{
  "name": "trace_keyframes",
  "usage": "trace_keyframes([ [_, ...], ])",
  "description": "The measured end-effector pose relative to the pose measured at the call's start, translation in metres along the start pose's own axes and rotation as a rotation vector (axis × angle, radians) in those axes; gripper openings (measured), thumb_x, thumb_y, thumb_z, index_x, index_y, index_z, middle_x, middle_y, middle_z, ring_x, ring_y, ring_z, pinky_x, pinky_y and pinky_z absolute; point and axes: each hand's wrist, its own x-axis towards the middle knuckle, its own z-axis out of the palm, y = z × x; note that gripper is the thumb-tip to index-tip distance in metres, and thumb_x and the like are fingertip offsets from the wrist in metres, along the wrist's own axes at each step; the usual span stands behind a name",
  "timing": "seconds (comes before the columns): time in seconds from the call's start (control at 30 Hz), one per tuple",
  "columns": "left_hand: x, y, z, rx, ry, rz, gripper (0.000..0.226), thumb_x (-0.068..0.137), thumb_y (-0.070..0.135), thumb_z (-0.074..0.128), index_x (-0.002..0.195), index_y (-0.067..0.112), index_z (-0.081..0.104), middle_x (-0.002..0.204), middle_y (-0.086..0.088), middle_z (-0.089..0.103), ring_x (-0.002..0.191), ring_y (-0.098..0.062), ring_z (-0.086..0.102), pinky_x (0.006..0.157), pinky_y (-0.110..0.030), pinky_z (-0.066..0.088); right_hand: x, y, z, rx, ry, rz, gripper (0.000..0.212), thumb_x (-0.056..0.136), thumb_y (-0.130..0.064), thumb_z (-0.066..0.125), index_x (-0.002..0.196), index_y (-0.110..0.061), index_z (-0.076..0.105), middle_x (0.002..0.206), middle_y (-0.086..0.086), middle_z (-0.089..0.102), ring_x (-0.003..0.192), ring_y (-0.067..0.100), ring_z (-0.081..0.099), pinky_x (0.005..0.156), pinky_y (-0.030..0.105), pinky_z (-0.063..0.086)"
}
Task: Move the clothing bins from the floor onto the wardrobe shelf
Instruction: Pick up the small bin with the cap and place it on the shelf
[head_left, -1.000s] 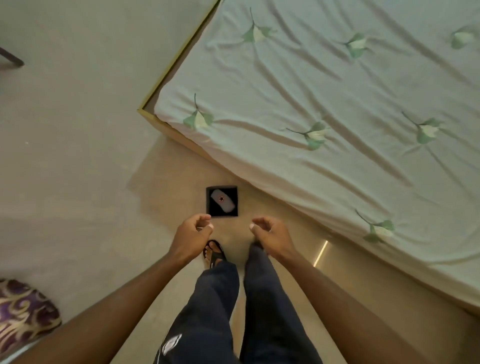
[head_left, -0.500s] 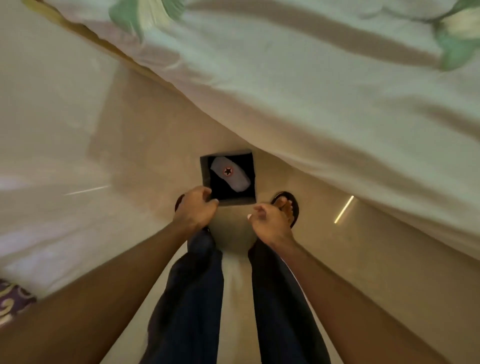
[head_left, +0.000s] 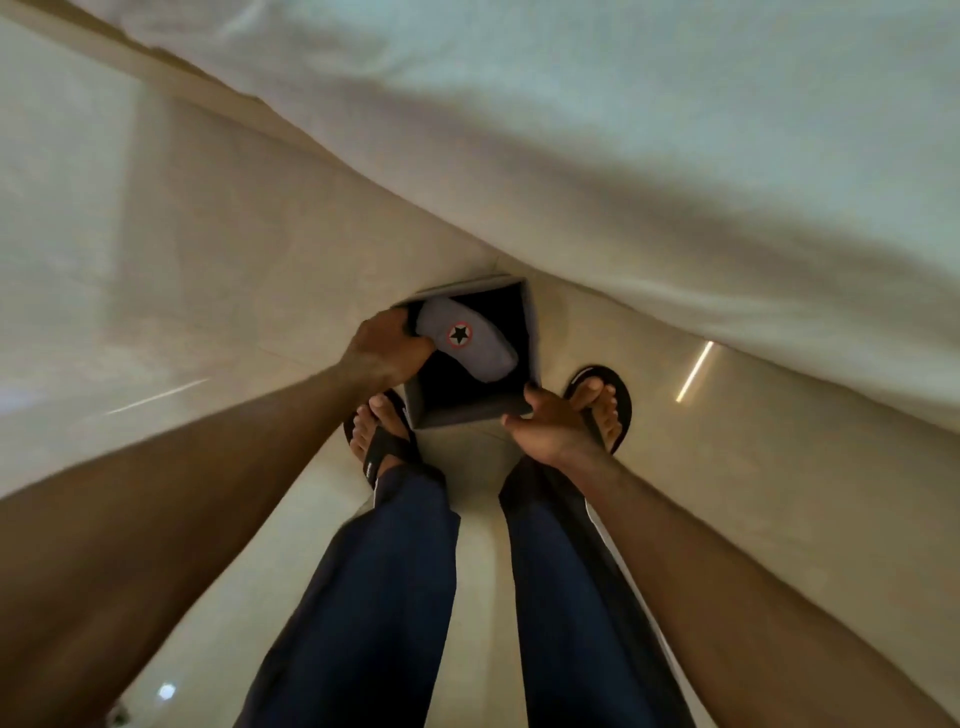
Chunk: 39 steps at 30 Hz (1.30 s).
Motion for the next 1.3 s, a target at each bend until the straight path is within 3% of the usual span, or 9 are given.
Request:
trace_keyframes([
  [0.13, -0.053, 0.020, -0.020, 0.034, -0.031, 0.037, 0.038, 0.086, 0.034, 0.057, 0.120, 0.017, 0.061, 0.116, -0.007, 0.066, 0.104, -0.029, 0.061, 0.077, -0.028, 0.044, -0.066, -0.009, -0.027, -0.137, 0.039, 0.010, 0.061, 0.090, -0.045, 0.057, 0.144, -0.022, 0.040, 0.155, 0.021, 0.025, 0.144, 0.038, 0.022, 0.114, 0.037, 0.022],
  [0.3, -0.144, 0.056, -0.066, 0.040, -0.101, 0.089, 0.030, 0.083, 0.032, 0.062, 0.108, 0.016, 0.066, 0.102, -0.006, 0.070, 0.093, -0.026, 0.065, 0.083, -0.037, 0.055, -0.177, 0.004, -0.051, -0.005, 0.140, -0.039, 0.052, 0.087, -0.032, 0.062, 0.133, -0.011, 0.049, 0.136, 0.017, 0.052, 0.123, 0.034, 0.050, 0.098, 0.038, 0.045],
  [0.53, -0.298, 0.128, -0.123, 0.348, -0.151, 0.340, 0.035, 0.087, 0.031, 0.057, 0.119, 0.017, 0.062, 0.106, -0.005, 0.070, 0.086, -0.023, 0.066, 0.074, -0.033, 0.054, -0.353, 0.037, -0.050, 0.293, 0.321, -0.014, 0.063, 0.085, -0.034, 0.061, 0.143, -0.020, 0.043, 0.137, 0.010, 0.057, 0.122, 0.029, 0.054, 0.098, 0.034, 0.045],
  [0.77, -0.421, 0.205, -0.125, 0.470, -0.088, 0.461, 0.037, 0.087, 0.020, 0.058, 0.122, 0.010, 0.063, 0.115, -0.011, 0.067, 0.100, -0.027, 0.061, 0.075, -0.028, 0.042, -0.482, 0.086, -0.048, 0.439, 0.428, -0.070, 0.062, 0.088, -0.045, 0.057, 0.143, -0.020, 0.044, 0.137, 0.008, 0.057, 0.123, 0.028, 0.053, 0.096, 0.033, 0.044],
  [0.9, -0.494, 0.263, -0.087, 0.516, -0.124, 0.557, 0.033, 0.081, 0.005, 0.057, 0.112, 0.008, 0.068, 0.109, -0.012, 0.070, 0.100, -0.030, 0.063, 0.077, -0.035, 0.050, -0.549, 0.146, -0.059, 0.586, 0.579, -0.027, 0.058, 0.088, -0.044, 0.055, 0.140, -0.019, 0.049, 0.136, 0.009, 0.059, 0.120, 0.031, 0.056, 0.096, 0.034, 0.046],
  [1.03, -0.552, 0.318, -0.028, 0.594, -0.132, 0.701, 0.037, 0.074, 0.019, 0.055, 0.107, 0.010, 0.069, 0.099, -0.011, 0.073, 0.097, -0.032, 0.067, 0.080, -0.036, 0.053, -0.601, 0.214, -0.070, 0.816, 0.770, 0.074, 0.050, 0.089, -0.034, 0.056, 0.136, -0.017, 0.054, 0.135, 0.011, 0.059, 0.121, 0.031, 0.056, 0.100, 0.034, 0.046],
  [1.13, -0.588, 0.368, 0.021, 0.662, -0.157, 0.852, 0.028, 0.075, 0.014, 0.058, 0.101, 0.009, 0.068, 0.094, -0.010, 0.072, 0.091, -0.030, 0.066, 0.078, -0.036, 0.052, -0.633, 0.267, -0.070, 0.954, 0.879, 0.133, 0.051, 0.088, -0.027, 0.054, 0.138, -0.018, 0.052, 0.116, 0.013, 0.069, 0.094, 0.027, 0.066, 0.084, 0.030, 0.050],
  [1.23, -0.630, 0.418, 0.074, 0.736, -0.207, 0.983, 0.025, 0.077, 0.013, 0.058, 0.100, 0.010, 0.068, 0.092, -0.006, 0.068, 0.084, -0.022, 0.060, 0.075, -0.031, 0.048, -0.663, 0.317, -0.062, 1.092, 0.981, 0.188, 0.049, 0.090, -0.021, 0.051, 0.139, -0.018, 0.050, 0.092, 0.012, 0.073, 0.059, 0.016, 0.059, 0.059, 0.026, 0.045],
  [1.3, -0.657, 0.450, 0.115, 0.815, -0.238, 1.090, 0.029, 0.073, 0.020, 0.057, 0.098, 0.013, 0.068, 0.094, -0.005, 0.069, 0.086, -0.024, 0.061, 0.077, -0.034, 0.052, -0.681, 0.350, -0.054, 1.190, 1.045, 0.247, 0.048, 0.090, -0.019, 0.051, 0.138, -0.016, 0.051, 0.096, 0.011, 0.073, 0.059, 0.016, 0.059, 0.057, 0.028, 0.046],
])
